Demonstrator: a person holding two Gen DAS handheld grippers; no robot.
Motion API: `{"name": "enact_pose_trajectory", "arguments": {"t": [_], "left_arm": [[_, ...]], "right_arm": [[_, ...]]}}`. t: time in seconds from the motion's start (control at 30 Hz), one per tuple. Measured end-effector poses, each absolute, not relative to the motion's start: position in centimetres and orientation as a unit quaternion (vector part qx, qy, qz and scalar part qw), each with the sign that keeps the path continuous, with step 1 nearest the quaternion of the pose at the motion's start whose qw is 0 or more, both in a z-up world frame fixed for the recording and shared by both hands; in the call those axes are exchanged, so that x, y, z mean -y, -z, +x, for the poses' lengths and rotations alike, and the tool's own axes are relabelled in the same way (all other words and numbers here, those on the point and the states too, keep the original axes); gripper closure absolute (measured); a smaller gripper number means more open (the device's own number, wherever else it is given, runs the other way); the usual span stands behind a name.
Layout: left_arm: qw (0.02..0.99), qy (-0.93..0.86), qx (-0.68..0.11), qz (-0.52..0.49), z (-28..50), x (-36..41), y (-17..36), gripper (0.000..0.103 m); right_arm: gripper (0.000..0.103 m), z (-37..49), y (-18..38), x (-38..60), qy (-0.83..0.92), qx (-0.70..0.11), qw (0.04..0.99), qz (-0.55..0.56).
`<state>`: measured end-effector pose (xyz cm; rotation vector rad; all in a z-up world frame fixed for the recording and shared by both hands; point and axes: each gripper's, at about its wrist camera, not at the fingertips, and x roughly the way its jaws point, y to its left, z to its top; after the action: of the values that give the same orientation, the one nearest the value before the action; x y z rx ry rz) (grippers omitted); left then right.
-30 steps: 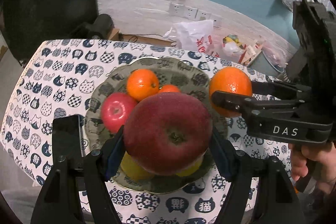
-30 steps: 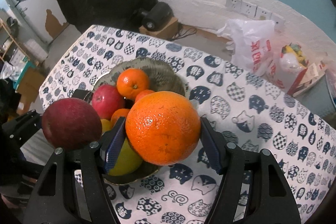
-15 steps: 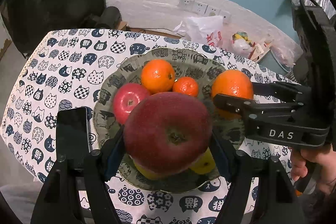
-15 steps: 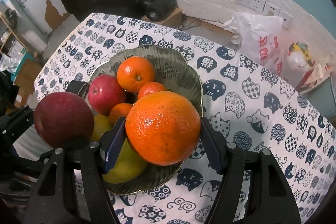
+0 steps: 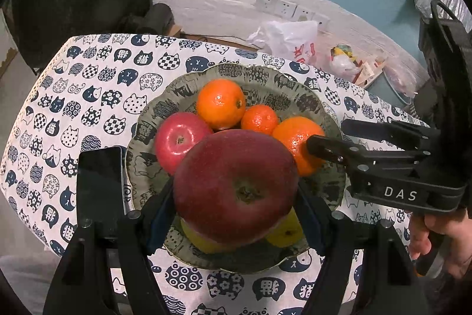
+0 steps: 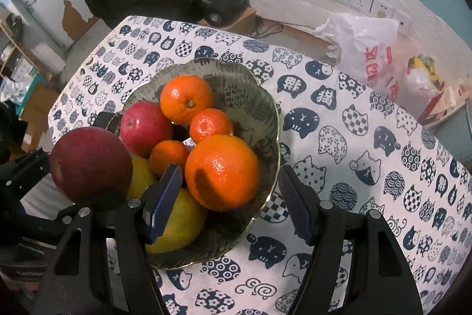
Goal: Organize fruits
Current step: 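Lower the orange into the bowl and open right tool while left tool lowers the apple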
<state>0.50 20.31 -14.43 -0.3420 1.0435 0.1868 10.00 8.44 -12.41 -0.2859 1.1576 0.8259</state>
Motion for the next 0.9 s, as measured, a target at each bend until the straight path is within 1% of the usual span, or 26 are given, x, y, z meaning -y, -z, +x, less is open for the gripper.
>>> {"name": "enact_pose_trajectory", "arguments": {"t": [0.43,0.73,0.83,0.9], "left_arm": [[0.846,-0.085,-0.5,-0.166,2.8,-20.2,15.6,0.027],[0.837,-0.082,-0.511,-0.179,4.0,-20.6,17.1,0.028],[0.84,-0.088,-0.508,-0.17,4.4,-20.4,16.9,0.027],[0.84,-0.09,-0.51,-0.163,4.5,-20.4,16.8,0.024]], "right_arm": [[0.033,10.7,11.4,-6.6,-0.369,-0.53,0.756,-0.107],[0.033,10.8,10.9,-5.8,-0.366,-0.527,0.759,-0.111],[0.033,10.7,10.8,-5.7,-0.366,-0.526,0.76,-0.112],[0.033,10.6,10.8,-5.7,-0.366,-0.525,0.76,-0.114]]}}
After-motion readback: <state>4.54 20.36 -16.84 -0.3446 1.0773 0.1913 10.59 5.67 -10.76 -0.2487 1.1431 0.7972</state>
